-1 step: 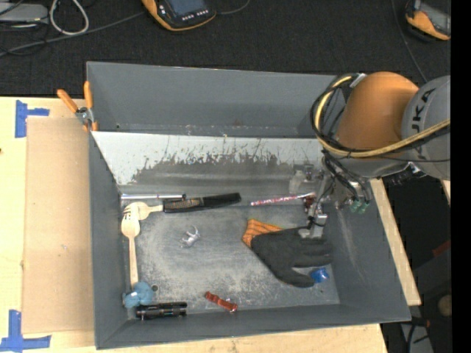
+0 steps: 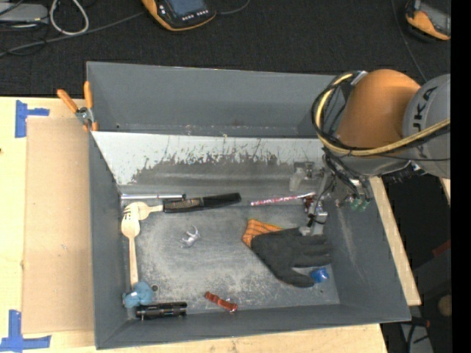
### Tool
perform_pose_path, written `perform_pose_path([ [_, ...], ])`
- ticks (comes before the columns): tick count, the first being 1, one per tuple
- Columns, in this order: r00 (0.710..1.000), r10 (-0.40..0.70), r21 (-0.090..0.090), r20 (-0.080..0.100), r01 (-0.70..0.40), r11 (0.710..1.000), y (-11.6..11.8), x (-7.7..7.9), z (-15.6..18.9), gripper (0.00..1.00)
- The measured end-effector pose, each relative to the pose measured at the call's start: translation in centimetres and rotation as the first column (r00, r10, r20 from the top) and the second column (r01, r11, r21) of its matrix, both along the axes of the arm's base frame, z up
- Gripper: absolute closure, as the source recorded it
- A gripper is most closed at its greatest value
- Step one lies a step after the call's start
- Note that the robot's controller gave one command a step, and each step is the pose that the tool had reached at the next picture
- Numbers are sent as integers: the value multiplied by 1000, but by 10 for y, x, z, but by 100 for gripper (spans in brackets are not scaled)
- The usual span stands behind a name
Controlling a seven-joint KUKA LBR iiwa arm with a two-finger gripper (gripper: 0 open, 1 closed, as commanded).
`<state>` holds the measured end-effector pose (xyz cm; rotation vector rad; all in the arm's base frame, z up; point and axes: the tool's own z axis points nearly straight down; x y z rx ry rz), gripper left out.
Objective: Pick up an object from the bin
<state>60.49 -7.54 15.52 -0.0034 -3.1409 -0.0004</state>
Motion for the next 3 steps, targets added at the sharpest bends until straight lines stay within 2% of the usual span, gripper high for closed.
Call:
perform_pose_path([
  [1,997,-77,1,2,77,997,-7,-2,-37,0],
  [2,995,-100,1,2,100,995,-20,-18,-81,0],
  [3,984,-177,3,2,177,984,-10,-10,-85,100],
])
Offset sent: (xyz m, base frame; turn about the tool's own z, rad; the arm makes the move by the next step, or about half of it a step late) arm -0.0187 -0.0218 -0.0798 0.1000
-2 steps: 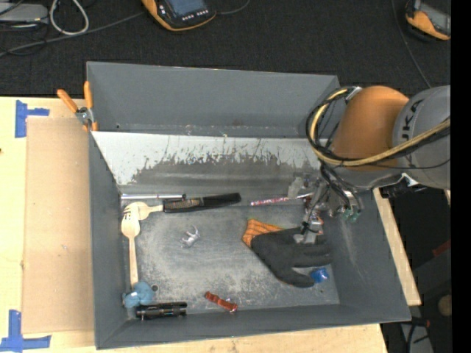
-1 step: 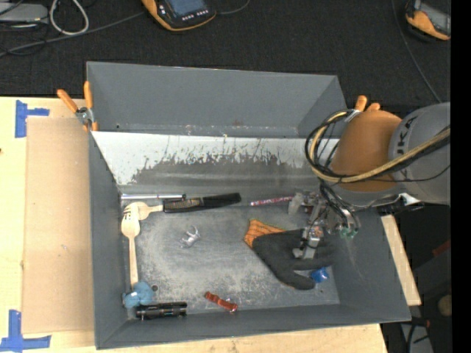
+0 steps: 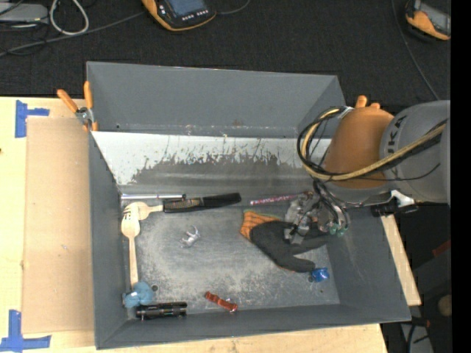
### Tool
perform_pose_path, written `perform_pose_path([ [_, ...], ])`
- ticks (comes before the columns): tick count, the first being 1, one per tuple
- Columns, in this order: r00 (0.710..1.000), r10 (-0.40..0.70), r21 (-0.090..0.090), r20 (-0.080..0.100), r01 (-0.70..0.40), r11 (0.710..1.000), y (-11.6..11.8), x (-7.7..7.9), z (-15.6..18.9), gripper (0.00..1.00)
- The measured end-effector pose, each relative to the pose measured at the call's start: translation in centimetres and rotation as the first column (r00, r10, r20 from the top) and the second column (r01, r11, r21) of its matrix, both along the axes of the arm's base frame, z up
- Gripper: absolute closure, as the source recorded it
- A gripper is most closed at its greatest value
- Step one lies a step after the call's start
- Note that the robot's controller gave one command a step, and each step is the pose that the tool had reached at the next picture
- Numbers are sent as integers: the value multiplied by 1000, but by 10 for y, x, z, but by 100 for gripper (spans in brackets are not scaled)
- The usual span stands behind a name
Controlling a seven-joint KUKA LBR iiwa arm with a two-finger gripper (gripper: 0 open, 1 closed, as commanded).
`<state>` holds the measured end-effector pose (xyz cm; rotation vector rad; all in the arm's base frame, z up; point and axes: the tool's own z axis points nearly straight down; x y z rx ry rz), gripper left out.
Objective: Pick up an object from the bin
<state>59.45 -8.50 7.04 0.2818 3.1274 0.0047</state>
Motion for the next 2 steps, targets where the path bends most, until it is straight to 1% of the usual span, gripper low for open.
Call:
perform_pose_path([
  [1,1000,1,0,0,-1,1000,0,0,0,100],
  [2,999,-35,1,1,35,999,5,0,6,100],
])
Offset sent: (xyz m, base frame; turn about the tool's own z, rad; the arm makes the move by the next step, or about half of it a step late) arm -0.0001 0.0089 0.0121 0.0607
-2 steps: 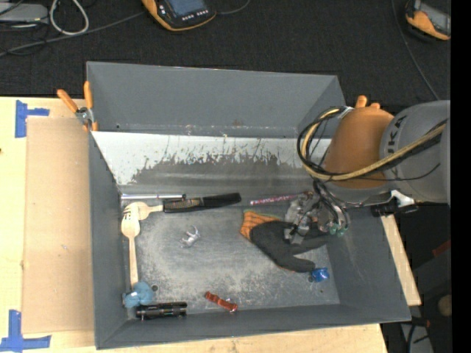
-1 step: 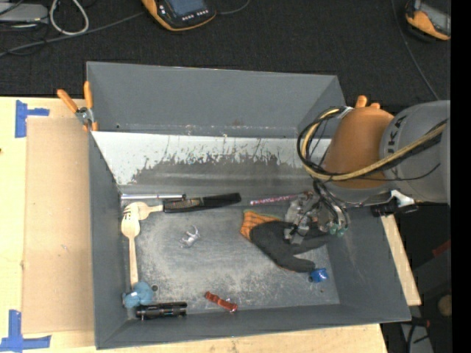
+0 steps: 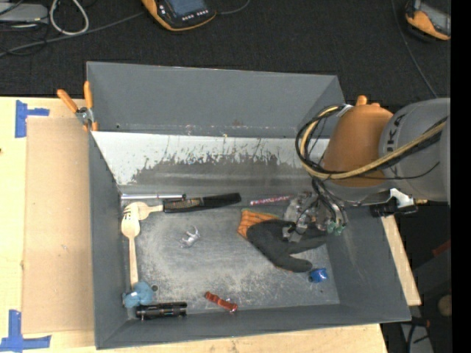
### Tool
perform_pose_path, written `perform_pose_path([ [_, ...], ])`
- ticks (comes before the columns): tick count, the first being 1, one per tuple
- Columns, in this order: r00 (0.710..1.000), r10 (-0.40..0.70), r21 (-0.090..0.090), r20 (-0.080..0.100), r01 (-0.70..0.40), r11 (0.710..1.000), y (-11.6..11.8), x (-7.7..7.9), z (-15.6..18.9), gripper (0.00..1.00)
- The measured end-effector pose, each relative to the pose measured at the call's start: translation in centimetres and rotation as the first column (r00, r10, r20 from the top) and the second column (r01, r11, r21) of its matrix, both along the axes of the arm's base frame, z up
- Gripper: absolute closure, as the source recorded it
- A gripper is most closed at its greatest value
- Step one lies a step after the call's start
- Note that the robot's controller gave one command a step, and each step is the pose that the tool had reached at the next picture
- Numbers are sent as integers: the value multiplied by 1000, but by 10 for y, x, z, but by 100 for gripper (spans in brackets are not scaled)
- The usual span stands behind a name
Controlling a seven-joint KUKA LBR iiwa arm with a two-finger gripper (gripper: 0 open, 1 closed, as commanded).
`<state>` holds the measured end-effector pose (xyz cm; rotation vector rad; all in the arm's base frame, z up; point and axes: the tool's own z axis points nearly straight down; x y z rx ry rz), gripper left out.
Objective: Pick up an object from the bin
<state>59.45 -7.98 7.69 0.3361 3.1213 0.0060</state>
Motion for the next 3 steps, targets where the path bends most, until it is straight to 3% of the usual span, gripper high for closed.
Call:
perform_pose_path([
  [2,1000,-16,1,1,16,1000,9,5,-2,100],
  [3,1000,-7,1,-1,7,1000,7,-1,69,100],
])
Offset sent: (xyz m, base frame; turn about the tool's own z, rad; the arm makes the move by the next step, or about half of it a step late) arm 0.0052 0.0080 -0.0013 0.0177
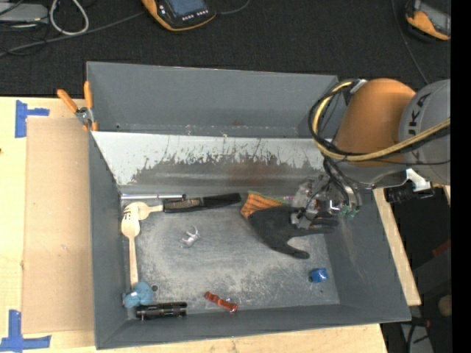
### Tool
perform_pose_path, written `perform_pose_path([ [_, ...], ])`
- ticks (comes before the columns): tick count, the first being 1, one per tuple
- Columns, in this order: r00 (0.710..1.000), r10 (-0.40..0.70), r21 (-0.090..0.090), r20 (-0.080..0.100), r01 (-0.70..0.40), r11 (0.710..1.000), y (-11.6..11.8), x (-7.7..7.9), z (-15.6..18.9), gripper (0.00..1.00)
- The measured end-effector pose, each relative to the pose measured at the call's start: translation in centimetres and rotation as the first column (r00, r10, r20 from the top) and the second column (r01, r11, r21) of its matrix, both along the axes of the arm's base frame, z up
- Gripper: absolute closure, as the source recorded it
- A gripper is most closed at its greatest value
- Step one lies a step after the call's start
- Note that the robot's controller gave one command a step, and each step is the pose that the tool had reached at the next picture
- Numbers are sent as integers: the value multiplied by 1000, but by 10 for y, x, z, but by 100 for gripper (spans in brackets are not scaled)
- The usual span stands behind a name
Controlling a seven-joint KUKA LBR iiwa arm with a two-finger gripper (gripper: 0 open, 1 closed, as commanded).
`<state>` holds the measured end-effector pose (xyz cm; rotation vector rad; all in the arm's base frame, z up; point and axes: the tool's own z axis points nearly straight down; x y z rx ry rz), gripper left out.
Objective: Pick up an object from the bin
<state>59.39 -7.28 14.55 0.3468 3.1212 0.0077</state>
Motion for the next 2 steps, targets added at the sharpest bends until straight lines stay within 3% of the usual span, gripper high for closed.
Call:
perform_pose_path([
  [1,992,-125,1,-4,125,992,6,-6,-31,100],
  [2,998,-66,-1,-1,66,998,8,0,-46,100],
])
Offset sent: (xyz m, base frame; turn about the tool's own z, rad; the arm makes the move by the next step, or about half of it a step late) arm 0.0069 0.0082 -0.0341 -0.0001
